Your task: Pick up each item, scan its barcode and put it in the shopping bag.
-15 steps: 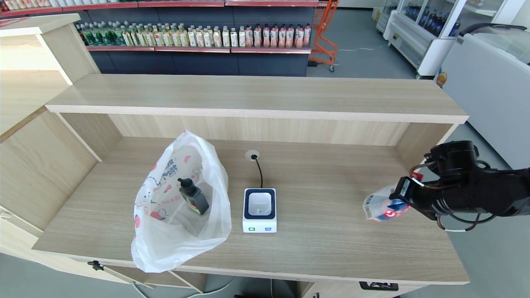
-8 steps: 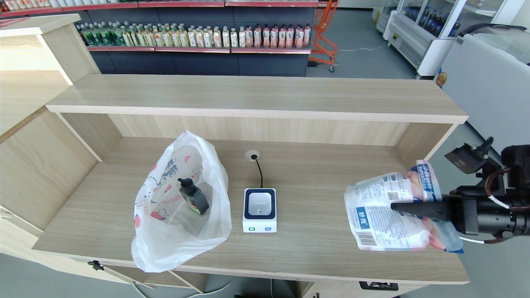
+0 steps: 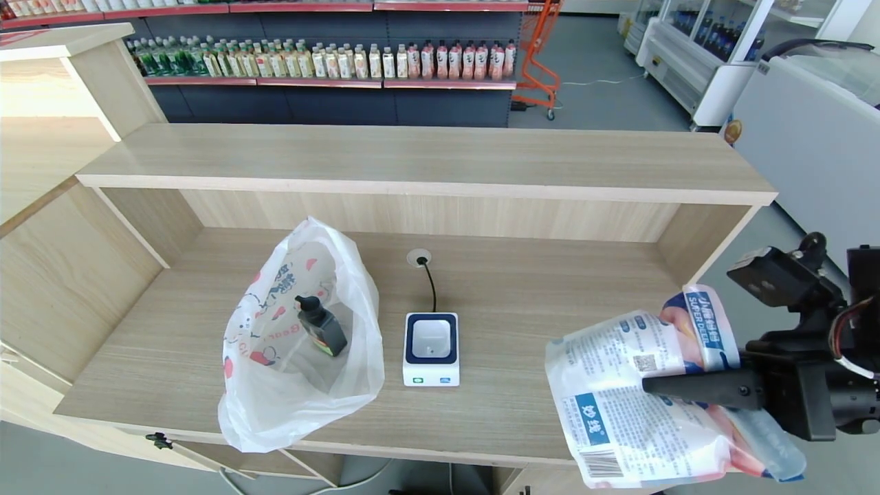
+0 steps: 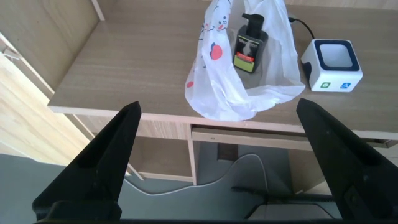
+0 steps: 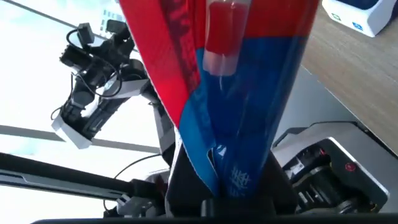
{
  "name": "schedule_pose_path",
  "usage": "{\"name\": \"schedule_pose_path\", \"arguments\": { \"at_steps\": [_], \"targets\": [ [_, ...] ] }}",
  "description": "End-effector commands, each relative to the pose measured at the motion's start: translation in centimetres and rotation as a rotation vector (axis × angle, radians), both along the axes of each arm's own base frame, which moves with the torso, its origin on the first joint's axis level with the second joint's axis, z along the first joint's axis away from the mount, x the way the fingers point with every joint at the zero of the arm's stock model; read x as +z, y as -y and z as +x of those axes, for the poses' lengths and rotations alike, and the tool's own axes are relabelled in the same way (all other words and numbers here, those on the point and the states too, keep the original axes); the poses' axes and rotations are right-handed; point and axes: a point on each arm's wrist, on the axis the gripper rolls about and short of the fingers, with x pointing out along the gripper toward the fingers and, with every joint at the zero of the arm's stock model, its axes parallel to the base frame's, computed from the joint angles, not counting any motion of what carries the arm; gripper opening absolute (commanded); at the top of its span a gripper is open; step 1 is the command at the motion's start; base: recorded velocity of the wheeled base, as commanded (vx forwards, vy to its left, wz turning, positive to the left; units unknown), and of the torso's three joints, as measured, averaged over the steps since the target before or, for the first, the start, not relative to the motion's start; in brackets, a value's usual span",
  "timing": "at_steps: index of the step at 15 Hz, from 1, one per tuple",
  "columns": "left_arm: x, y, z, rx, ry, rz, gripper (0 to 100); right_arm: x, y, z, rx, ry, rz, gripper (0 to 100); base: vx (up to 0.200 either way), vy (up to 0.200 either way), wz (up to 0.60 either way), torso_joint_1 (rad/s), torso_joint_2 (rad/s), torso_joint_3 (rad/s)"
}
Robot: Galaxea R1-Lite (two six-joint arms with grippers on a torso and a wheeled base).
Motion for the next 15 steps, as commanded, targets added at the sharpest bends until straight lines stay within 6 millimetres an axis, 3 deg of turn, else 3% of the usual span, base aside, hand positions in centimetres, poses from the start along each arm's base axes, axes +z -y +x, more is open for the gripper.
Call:
{"name": "schedule_pose_path", "arguments": {
  "at_steps": [1,4,6,8,15],
  "targets": [
    [0.0,0.0,0.0,0.001,0.0,0.0,100,1.0,-0.4,-0.2,0.005,-0.035,0.022,0,0.0,0.0,0.0,0.0,0.0,0.0],
    [0.0,0.0,0.0,0.001,0.0,0.0,100,0.0,-0.6,-1.4,0.017,-0.093,0.016,0,0.0,0.0,0.0,0.0,0.0,0.0],
    [0.0,0.0,0.0,0.001,0.0,0.0,100,-0.5,-2.1,-1.6,0.042,-0.107,-0.02,0,0.0,0.0,0.0,0.0,0.0,0.0],
    [0.0,0.0,0.0,0.001,0.0,0.0,100,-1.1,-3.4,-1.4,0.063,-0.128,-0.051,0,0.0,0.0,0.0,0.0,0.0,0.0],
    [0.0,0.0,0.0,0.001,0.0,0.0,100,-2.0,-4.0,0.1,0.025,-0.133,-0.077,0,0.0,0.0,0.0,0.0,0.0,0.0]
  ]
}}
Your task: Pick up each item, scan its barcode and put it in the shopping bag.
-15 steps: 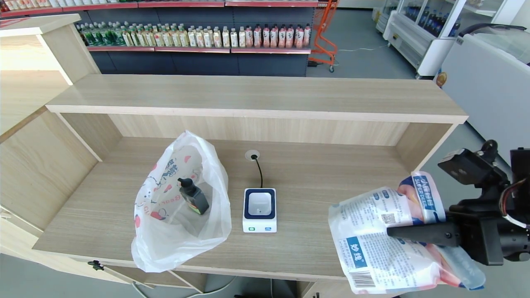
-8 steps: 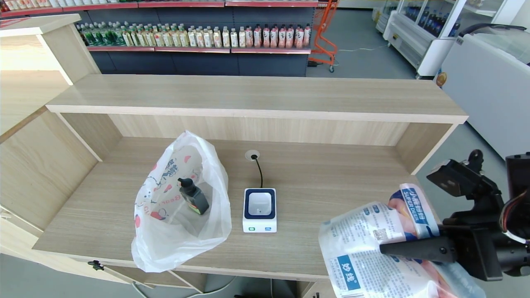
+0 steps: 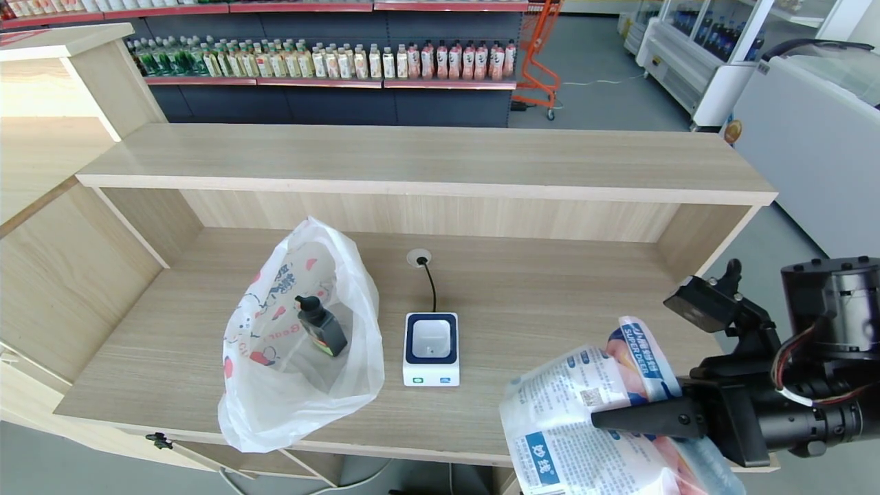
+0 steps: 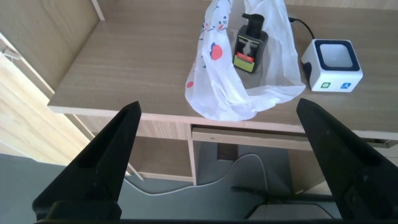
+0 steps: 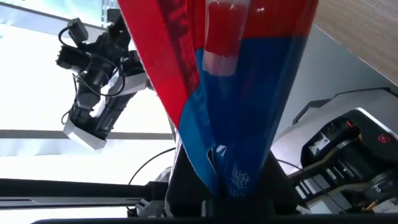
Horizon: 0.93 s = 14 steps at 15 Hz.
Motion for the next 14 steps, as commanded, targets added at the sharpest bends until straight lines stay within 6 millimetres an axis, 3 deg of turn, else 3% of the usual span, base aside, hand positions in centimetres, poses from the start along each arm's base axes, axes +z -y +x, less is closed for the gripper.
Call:
{"name": "schedule_pose_path", "arguments": {
  "at_steps": [1,14],
  "targets": [
    [0.0,0.0,0.0,0.001,0.0,0.0,100,-0.41,-0.2,0.3,0.004,-0.018,-0.006,0,0.0,0.0,0.0,0.0,0.0,0.0],
    [0.0,0.0,0.0,0.001,0.0,0.0,100,0.15,0.27,-0.4,-0.007,0.008,0.004,0,0.0,0.0,0.0,0.0,0.0,0.0]
  ]
}}
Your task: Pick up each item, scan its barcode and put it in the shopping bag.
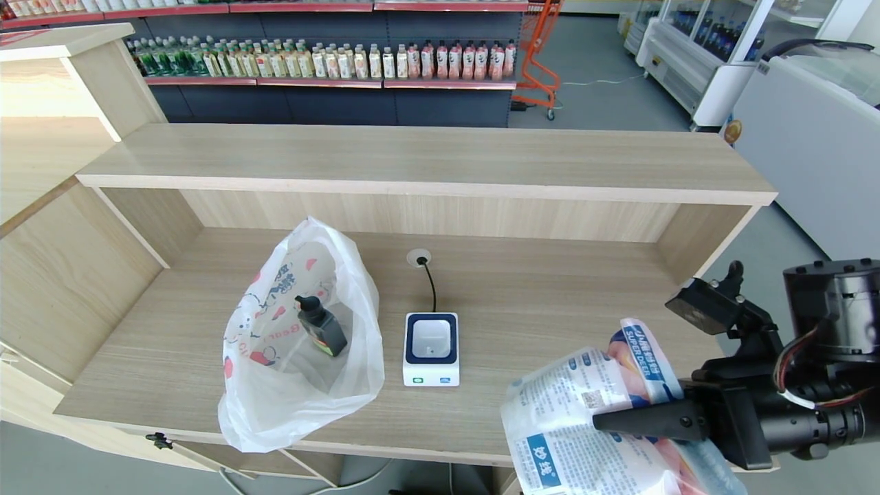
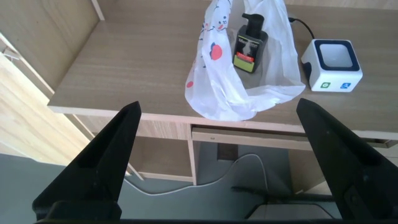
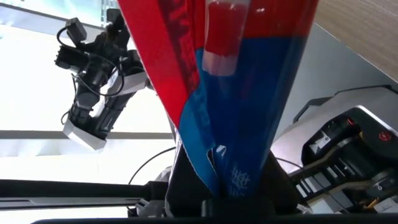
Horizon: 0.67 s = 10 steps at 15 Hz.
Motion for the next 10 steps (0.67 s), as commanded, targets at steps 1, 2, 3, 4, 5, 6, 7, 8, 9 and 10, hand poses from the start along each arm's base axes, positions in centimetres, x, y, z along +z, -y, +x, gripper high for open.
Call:
{"name": "schedule_pose_path", "arguments": {
  "at_steps": [1,2,3,4,5,6,7,8,9,10],
  "targets": [
    [0.0,0.0,0.0,0.001,0.0,0.0,100,0.3,0.3,-0.2,-0.01,0.017,0.007,0,0.0,0.0,0.0,0.0,0.0,0.0],
    [0.0,0.0,0.0,0.001,0.0,0.0,100,0.5,0.5,-0.1,-0.019,0.04,0.013,0,0.0,0.0,0.0,0.0,0.0,0.0],
    [0.0,0.0,0.0,0.001,0.0,0.0,100,0.9,0.7,0.0,-0.03,0.106,0.027,0,0.0,0.0,0.0,0.0,0.0,0.0],
    [0.0,0.0,0.0,0.001,0.0,0.0,100,1.1,1.1,0.5,-0.082,0.227,0.013,0,0.0,0.0,0.0,0.0,0.0,0.0],
    [0.0,0.0,0.0,0.001,0.0,0.0,100,1.3,1.6,0.9,-0.187,0.392,-0.066,0,0.0,0.0,0.0,0.0,0.0,0.0],
    [0.0,0.0,0.0,0.001,0.0,0.0,100,1.4,2.0,1.3,-0.299,0.557,-0.207,0,0.0,0.0,0.0,0.0,0.0,0.0],
    [0.0,0.0,0.0,0.001,0.0,0.0,100,1.5,2.8,1.5,-0.4,0.665,-0.335,0,0.0,0.0,0.0,0.0,0.0,0.0],
    [0.0,0.0,0.0,0.001,0.0,0.0,100,1.8,4.0,1.5,-0.574,0.792,-0.563,0,0.0,0.0,0.0,0.0,0.0,0.0],
    [0.0,0.0,0.0,0.001,0.0,0.0,100,1.4,4.2,0.7,-0.592,0.793,-0.593,0,0.0,0.0,0.0,0.0,0.0,0.0],
    [0.0,0.0,0.0,0.001,0.0,0.0,100,1.0,4.5,-0.1,-0.584,0.796,-0.612,0,0.0,0.0,0.0,0.0,0.0,0.0]
  ]
}}
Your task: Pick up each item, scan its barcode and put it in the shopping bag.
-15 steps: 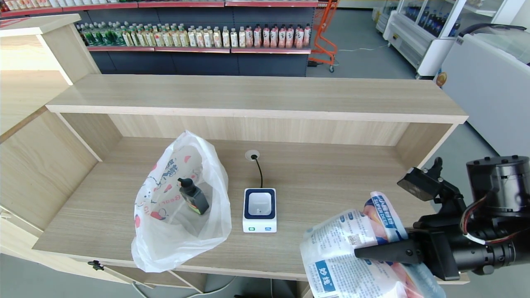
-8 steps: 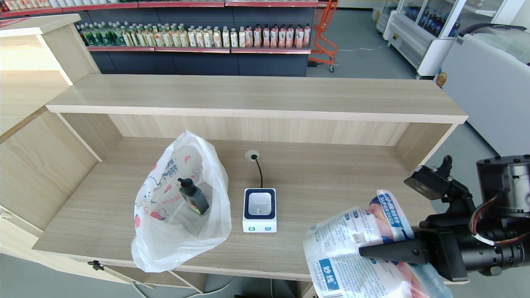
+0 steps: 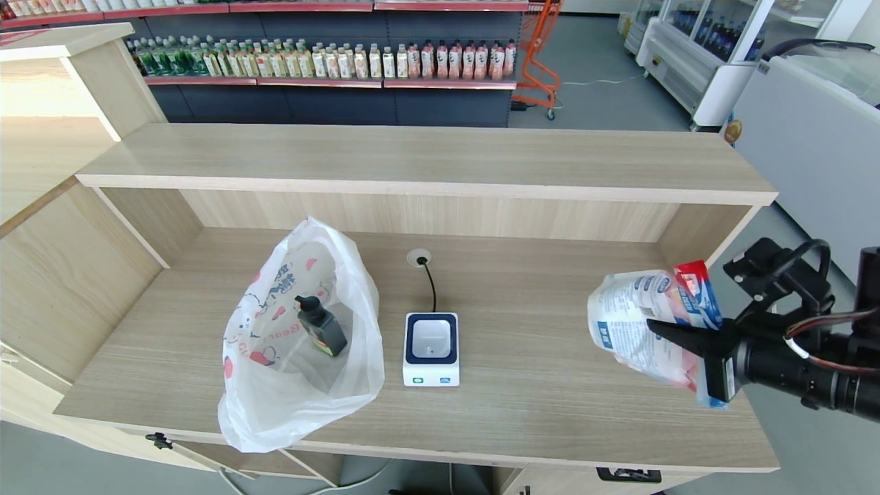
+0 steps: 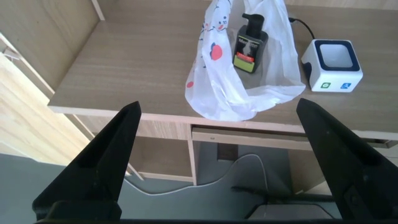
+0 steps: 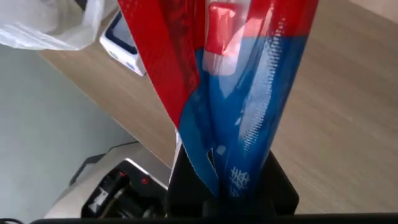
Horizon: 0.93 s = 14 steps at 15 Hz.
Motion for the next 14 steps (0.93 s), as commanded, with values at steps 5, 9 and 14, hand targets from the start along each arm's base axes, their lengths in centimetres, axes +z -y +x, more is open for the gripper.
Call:
{"name": "schedule_pose_path", "arguments": {
  "at_steps": [5,9,14],
  "targets": [
    [0.0,0.0,0.0,0.0,0.0,0.0,100,-0.5,1.9,-1.7,0.012,0.123,-0.253,0,0.0,0.0,0.0,0.0,0.0,0.0],
    [0.0,0.0,0.0,0.0,0.0,0.0,100,0.1,1.7,-0.3,0.04,0.173,-0.332,0,0.0,0.0,0.0,0.0,0.0,0.0],
    [0.0,0.0,0.0,0.0,0.0,0.003,100,0.2,1.5,-0.3,0.113,0.18,-0.299,0,0.0,0.0,0.0,0.0,0.0,0.0]
  ]
}}
